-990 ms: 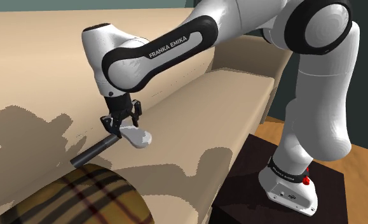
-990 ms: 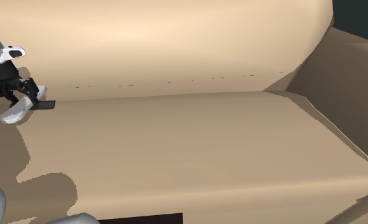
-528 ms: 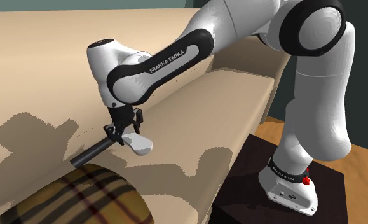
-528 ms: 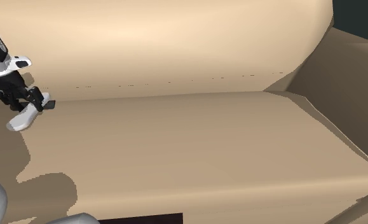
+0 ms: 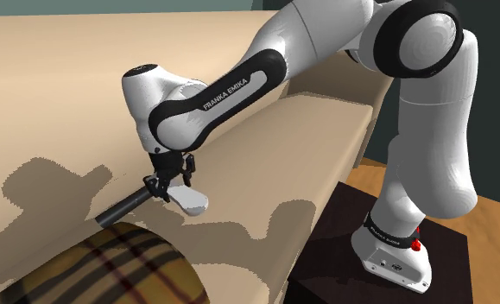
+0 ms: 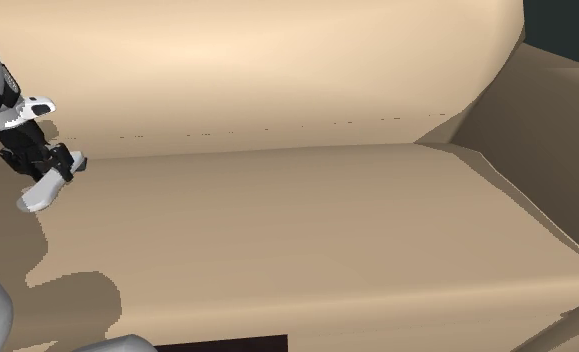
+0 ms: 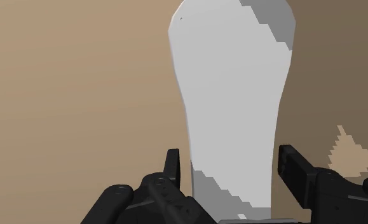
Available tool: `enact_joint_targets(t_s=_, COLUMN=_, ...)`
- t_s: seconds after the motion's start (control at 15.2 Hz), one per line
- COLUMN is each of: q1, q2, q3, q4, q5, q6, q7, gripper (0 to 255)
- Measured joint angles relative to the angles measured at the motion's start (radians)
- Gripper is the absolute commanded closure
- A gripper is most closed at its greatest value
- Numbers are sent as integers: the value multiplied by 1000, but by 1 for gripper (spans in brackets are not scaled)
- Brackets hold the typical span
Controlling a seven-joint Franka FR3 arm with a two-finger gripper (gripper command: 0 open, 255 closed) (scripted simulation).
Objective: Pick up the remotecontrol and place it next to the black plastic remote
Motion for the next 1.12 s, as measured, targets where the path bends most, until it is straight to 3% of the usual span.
enact_joint_targets(t_s=0.07, q1=0, q2=0, q3=0, q4=0, q5=0, q6=0, q7=0, gripper=255)
enact_joint_targets(t_s=0.13, q1=0, q2=0, q3=0, q4=0, q5=0, q6=0, q7=0, gripper=0)
enact_joint_targets(t_s=0.53, q1=0, q2=0, q3=0, q4=0, q5=0, q6=0, q7=0, gripper=0)
enact_joint_targets(t_s=0.79, q1=-2, q2=-32, q3=3, q4=59, q5=9, q6=-89, q7=-8, gripper=0)
enact_joint_targets(t_s=1.12, q1=0, q2=-42, q3=5, q4=73, q5=11, q6=-113, q7=-8, gripper=0)
